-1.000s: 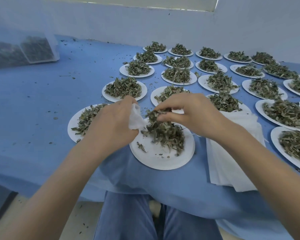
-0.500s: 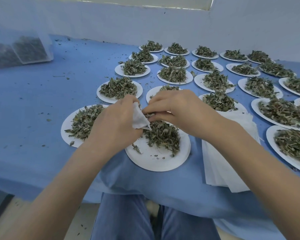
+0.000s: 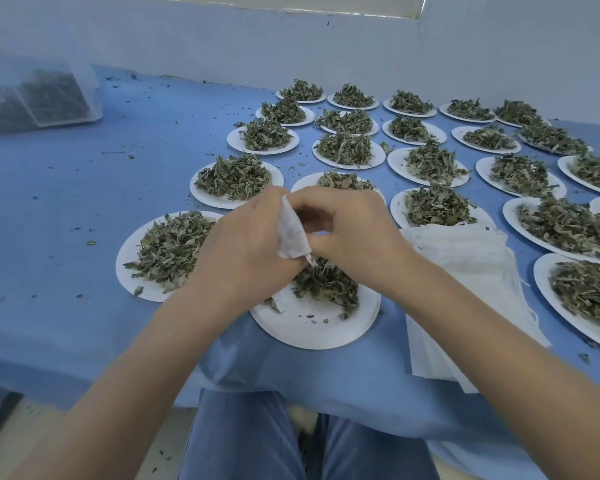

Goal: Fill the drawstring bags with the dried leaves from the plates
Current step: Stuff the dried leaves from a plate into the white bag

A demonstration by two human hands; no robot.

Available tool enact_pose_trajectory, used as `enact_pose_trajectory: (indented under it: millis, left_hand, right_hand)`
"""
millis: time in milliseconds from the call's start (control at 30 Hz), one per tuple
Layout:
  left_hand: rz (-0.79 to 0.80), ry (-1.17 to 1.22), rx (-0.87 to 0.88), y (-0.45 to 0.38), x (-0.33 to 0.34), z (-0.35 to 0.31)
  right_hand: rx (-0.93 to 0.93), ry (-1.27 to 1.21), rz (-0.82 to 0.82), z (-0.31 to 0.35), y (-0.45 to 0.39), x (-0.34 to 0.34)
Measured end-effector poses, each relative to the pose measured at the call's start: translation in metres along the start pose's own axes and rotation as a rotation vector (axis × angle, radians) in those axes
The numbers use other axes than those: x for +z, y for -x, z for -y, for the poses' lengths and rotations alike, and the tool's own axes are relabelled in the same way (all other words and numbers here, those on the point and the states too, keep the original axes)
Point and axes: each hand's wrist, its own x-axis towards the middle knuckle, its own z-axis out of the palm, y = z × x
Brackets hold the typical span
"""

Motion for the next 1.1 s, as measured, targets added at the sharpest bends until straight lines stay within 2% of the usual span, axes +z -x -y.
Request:
enact_pose_trajectory:
  millis: [100, 167, 200, 367, 433, 533, 633, 767, 833, 933, 1000, 1100]
  left_hand:
    - [0.003, 0.011, -0.002, -0.001, -0.003, 0.003]
    - [0.014, -0.012, -0.003, -0.002, -0.003, 0.005]
    - [0.016, -0.028, 0.004, -0.002, -0.003, 0.006]
    - [0.037, -0.019, 0.019, -0.003, 0.001, 0.001]
    - [0.043, -0.033, 0.015, -0.002, 0.003, -0.002]
    - [0.068, -0.029, 0.055, -0.002, 0.006, -0.005]
    - [0.092, 0.011, 0.05, -0.003, 0.004, -0.001]
    - [0.071, 0.029, 0.029, -0.003, -0.005, 0.011]
    - [0.049, 0.016, 0.025, -0.002, -0.009, 0.016]
    - [0.038, -0.063, 0.015, 0.001, -0.013, 0.019]
    - [0.034, -0.125, 0.013, 0.003, -0.015, 0.02]
    - [0.054, -0.163, 0.031, 0.004, -0.017, 0.019]
  right_hand:
    - [0.049, -0.121, 0.213, -0.003, 0.0, -0.006]
    - [0.051, -0.09, 0.347, -0.006, -0.002, -0.014]
    - [0.036, -0.024, 0.354, -0.007, -0.003, -0.016]
    - [-0.207, 0.302, 0.038, -0.006, -0.003, -0.004]
    - [-0.185, 0.323, 0.045, -0.005, -0.005, 0.001]
    - [-0.089, 0.395, 0.213, -0.007, -0.008, 0.0]
    - [-0.079, 0.313, 0.316, -0.007, -0.008, -0.01]
    - [-0.063, 0.118, 0.298, -0.006, -0.006, -0.022]
    - [-0.028, 0.008, 0.236, -0.003, -0.005, -0.025]
    - [0.013, -0.087, 0.051, -0.008, -0.002, -0.027]
    - [0.056, 0.094, 0.026, -0.015, -0.001, -0.029]
    - [0.142, 0.546, 0.316, -0.027, 0.002, -0.027]
